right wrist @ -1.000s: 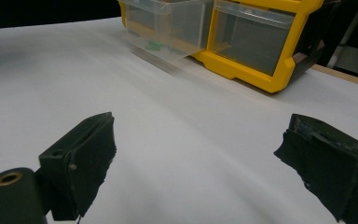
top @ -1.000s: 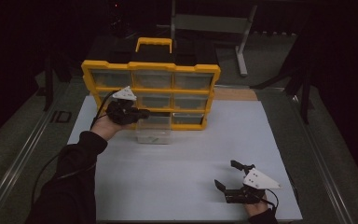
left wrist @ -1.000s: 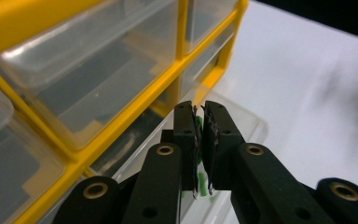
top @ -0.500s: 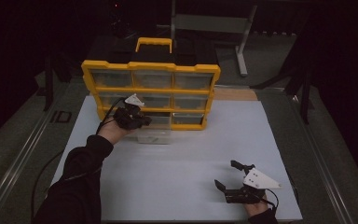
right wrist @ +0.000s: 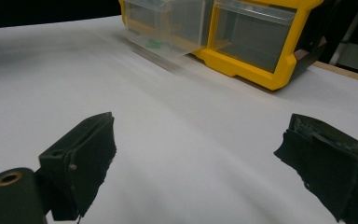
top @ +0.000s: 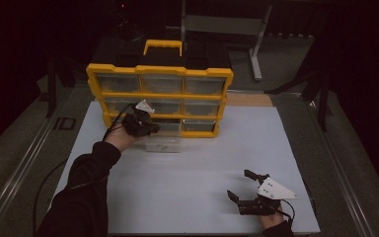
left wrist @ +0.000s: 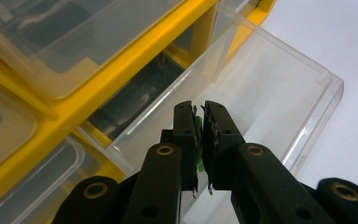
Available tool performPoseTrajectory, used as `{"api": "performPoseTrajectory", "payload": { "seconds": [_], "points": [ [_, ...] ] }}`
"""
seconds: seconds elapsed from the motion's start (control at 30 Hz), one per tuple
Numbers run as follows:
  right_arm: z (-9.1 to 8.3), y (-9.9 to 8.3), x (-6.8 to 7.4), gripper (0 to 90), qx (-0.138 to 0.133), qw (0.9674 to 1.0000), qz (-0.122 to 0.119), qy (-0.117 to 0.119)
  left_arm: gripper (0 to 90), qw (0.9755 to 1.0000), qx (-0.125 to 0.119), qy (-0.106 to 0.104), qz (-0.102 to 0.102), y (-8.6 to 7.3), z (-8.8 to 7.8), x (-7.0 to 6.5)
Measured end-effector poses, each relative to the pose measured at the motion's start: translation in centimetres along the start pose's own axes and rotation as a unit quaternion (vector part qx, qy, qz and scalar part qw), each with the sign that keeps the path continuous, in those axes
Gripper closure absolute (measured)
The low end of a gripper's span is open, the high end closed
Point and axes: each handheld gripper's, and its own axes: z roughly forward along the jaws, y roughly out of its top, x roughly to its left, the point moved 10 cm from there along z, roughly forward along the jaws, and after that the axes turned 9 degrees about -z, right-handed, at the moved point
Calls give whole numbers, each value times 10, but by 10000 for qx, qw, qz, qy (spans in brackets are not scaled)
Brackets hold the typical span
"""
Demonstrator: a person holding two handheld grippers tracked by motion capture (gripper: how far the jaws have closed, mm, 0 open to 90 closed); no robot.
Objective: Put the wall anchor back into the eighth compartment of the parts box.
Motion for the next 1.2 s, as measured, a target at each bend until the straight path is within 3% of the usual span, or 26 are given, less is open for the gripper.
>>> {"api": "performPoseTrajectory", "payload": {
  "seconds": [0.17, 0.4, 0.6, 0.67, 0.83, 0.93, 0.97, 1.0, 1.03, 1.2],
  "points": [
    [0, 0, -1, 90, 0, 10000, -5, -14, 709, 9998, -145, -87, -145, 2, -5, -1],
    [0, 0, 0, 90, 1, 10000, -10, -12, 568, 9994, -251, -151, -176, 2, -13, -6],
    [0, 0, 0, 90, 9, 10000, -16, -21, 433, 9986, -241, -414, -238, -1, -19, -15],
    [0, 0, 0, 90, 7, 10000, -13, -23, 406, 9979, -342, -476, -276, -1, -22, -17],
    [0, 0, 0, 90, 20, 10000, -15, -25, 217, 9961, -461, -487, -574, -2, -29, -17],
    [0, 0, 0, 90, 18, 10000, -26, -38, 105, 9949, -538, -579, -624, -5, -33, -18],
    [0, 0, 0, 90, 19, 10000, -29, -40, 97, 9946, -562, -648, -582, -6, -35, -20],
    [0, 0, 0, 90, 12, 10000, -19, -36, 32, 9943, -543, -767, -499, -8, -36, -23],
    [0, 0, -1, 90, 9, 10000, -21, -43, 0, 9945, -582, -730, -480, -10, -37, -23],
    [0, 0, -1, 90, 22, 10000, -15, -37, 0, 9942, -663, -756, -371, -20, -43, -29]
  ]
}}
